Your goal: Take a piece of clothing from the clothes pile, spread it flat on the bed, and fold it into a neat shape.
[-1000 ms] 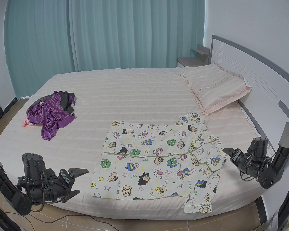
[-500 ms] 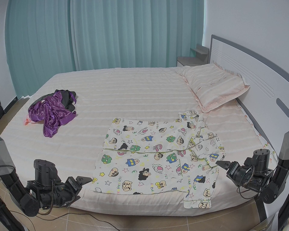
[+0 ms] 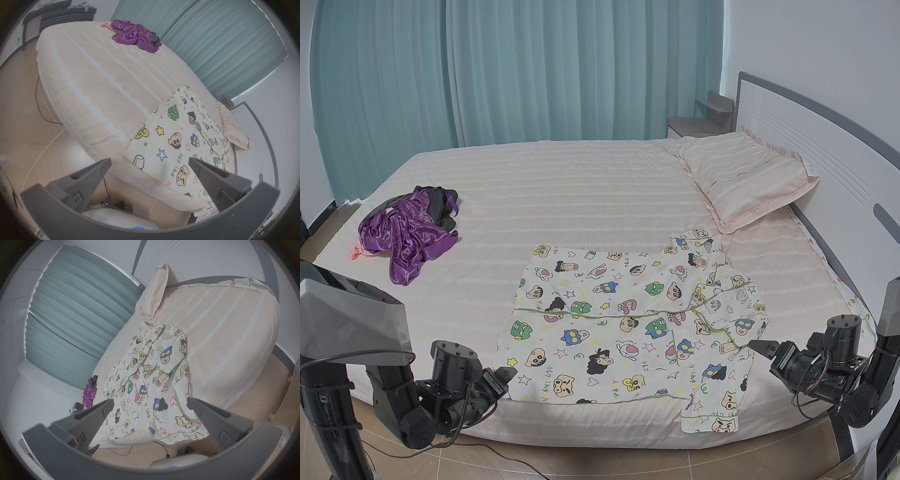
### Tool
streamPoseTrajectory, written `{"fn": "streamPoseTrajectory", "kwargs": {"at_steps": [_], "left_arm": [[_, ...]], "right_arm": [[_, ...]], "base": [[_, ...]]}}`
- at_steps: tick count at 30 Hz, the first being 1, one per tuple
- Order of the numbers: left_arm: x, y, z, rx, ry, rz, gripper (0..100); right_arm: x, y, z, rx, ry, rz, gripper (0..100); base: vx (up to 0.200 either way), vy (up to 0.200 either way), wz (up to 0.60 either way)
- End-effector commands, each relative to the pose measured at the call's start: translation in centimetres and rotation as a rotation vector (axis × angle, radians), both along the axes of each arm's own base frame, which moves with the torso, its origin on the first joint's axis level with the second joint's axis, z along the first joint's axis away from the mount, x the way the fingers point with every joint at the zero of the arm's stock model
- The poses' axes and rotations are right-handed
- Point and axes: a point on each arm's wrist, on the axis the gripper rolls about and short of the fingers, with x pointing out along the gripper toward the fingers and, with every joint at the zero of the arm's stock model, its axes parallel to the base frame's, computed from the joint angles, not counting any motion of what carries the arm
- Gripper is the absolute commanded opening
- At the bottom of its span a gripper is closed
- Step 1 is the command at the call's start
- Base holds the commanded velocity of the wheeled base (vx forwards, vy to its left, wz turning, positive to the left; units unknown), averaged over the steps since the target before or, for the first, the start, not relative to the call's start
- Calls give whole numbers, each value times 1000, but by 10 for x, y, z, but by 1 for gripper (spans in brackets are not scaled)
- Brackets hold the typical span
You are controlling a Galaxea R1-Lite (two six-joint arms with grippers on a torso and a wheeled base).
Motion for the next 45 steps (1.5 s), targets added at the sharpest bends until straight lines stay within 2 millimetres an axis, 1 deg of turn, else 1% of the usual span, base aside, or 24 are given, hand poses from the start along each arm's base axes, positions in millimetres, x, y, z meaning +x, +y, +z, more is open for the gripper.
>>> {"fn": "streamPoseTrajectory", "kwargs": {"at_steps": [1,5,8,10,16,23,24,32,35,40,41,43,45], "left_arm": [[10,-7,-21,31,33,-9,100],[17,-9,-28,77,25,-12,100],[17,-11,-31,110,26,-9,100],[22,-15,-36,138,12,-14,100],[32,-24,-33,126,-26,-25,100],[36,-25,-31,119,-41,-23,100],[37,-26,-31,118,-43,-23,0],[31,-23,-30,123,-30,-21,0],[31,-17,-25,119,-39,-3,0],[37,-11,-17,103,-74,28,0],[41,-6,-11,89,-98,52,0],[43,-4,-8,83,-110,61,0],[46,1,1,62,-149,89,0]], "right_arm": [[0,0,-1,0,5,0,100],[1,0,-1,1,2,0,100],[1,0,-1,1,2,-1,100],[1,0,-1,1,1,-3,100],[1,-1,1,3,-7,-4,100],[0,-1,1,4,-5,-5,100],[0,-1,1,4,-6,-4,100],[0,0,-1,6,4,-5,100],[0,1,-2,3,11,-1,100],[3,1,-9,-11,33,-4,100],[5,1,-11,-17,36,-9,100],[7,0,-12,-19,38,-13,100],[17,0,-18,-43,38,-8,100]], "base": [[0,0,0],[0,0,0],[0,0,0],[0,0,0],[0,0,0],[0,0,0],[0,0,0],[0,0,0],[0,0,0],[0,0,0],[0,0,0],[0,0,0],[0,0,0]]}}
